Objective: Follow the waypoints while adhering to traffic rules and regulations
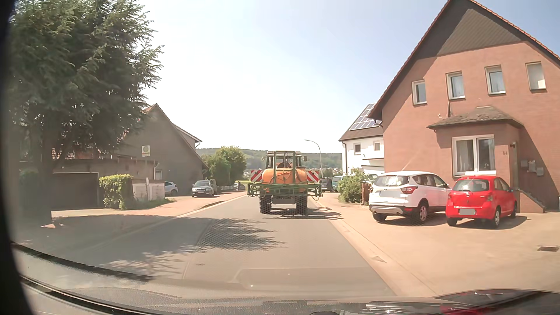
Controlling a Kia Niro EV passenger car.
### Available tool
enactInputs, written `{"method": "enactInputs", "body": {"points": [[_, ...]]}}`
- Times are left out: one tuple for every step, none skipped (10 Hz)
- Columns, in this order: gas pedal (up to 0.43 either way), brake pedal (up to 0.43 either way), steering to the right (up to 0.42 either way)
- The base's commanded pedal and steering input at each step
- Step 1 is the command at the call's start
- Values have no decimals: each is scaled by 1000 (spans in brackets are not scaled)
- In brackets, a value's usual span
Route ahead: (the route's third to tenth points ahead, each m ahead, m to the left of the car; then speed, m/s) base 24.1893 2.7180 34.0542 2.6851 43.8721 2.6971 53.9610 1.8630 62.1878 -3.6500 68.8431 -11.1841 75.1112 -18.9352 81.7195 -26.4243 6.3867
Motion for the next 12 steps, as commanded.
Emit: {"method": "enactInputs", "body": {"points": [[0,195,-12],[0,183,-12],[0,165,-12],[0,146,-12],[0,134,-11],[0,122,-11],[0,110,-11],[0,104,-11],[0,73,-11],[0,24,-11],[0,0,-11],[0,0,-11]]}}
